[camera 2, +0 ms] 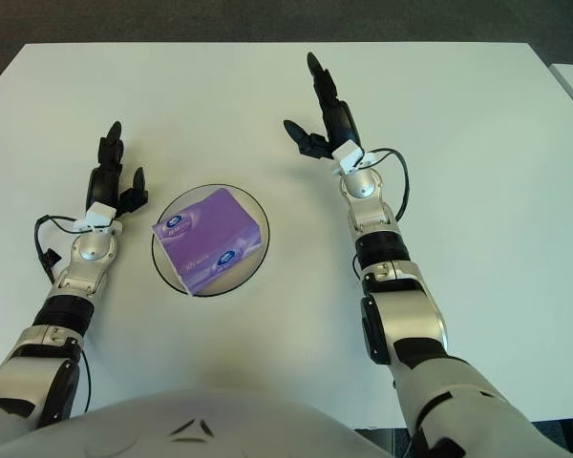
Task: Put the tissue paper into the plate.
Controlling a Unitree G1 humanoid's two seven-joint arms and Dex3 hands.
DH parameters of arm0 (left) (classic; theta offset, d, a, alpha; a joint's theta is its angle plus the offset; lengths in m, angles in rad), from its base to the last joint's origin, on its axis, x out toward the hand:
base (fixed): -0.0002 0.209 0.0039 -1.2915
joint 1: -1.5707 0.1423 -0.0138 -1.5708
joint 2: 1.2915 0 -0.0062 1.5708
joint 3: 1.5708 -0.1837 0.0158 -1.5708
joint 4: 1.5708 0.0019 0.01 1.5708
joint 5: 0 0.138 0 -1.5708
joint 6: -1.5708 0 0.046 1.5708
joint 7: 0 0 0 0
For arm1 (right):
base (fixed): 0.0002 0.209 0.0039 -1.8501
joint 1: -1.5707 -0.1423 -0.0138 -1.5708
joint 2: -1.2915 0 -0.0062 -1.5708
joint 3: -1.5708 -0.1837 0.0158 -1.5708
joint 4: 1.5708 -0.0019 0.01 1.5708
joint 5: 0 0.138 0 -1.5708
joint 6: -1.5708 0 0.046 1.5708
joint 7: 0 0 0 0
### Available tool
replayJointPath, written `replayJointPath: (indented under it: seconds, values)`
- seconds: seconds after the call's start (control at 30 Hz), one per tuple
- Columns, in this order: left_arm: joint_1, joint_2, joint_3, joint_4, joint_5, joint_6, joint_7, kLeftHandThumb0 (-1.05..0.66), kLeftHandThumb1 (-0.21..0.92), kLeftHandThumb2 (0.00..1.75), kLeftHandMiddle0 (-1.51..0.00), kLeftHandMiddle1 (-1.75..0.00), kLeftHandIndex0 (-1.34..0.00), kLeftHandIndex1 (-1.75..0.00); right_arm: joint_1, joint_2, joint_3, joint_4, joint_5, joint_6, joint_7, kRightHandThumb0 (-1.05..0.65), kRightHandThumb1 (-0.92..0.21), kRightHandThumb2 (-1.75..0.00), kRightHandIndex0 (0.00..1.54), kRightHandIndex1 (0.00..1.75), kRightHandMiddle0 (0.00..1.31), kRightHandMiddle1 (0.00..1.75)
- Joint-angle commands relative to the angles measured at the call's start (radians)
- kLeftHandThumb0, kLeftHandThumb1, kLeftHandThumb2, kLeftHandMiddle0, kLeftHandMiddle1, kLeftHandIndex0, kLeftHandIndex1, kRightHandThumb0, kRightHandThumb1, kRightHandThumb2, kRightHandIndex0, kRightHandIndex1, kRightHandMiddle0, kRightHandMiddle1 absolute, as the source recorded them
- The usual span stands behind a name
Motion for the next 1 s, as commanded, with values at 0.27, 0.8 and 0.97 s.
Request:
replayJointPath:
  seconds: [0.27, 0.8, 0.97]
  values:
    - [0.182, -0.118, -0.049, 0.185, 0.005, 0.012, 0.008, -0.69, 0.92, 0.82, -0.19, -0.01, 0.00, -0.37, 0.159, 0.075, -0.013, -0.031, 0.039, -0.024, -0.047, -1.05, -0.92, -0.74, 0.00, 0.00, 0.00, 0.00]
    - [0.187, -0.113, -0.047, 0.178, 0.000, 0.013, 0.000, -0.69, 0.92, 0.82, -0.19, 0.00, 0.00, -0.36, 0.346, 0.112, -0.002, -0.182, 0.043, 0.020, -0.056, -1.05, -0.92, -0.74, 0.00, 0.00, 0.00, 0.00]
    - [0.182, -0.111, -0.047, 0.183, 0.001, 0.011, -0.002, -0.70, 0.92, 0.82, -0.19, -0.01, 0.00, -0.38, 0.397, 0.126, 0.006, -0.228, 0.025, 0.051, -0.077, -1.05, -0.92, -0.75, 0.00, 0.00, 0.00, 0.00]
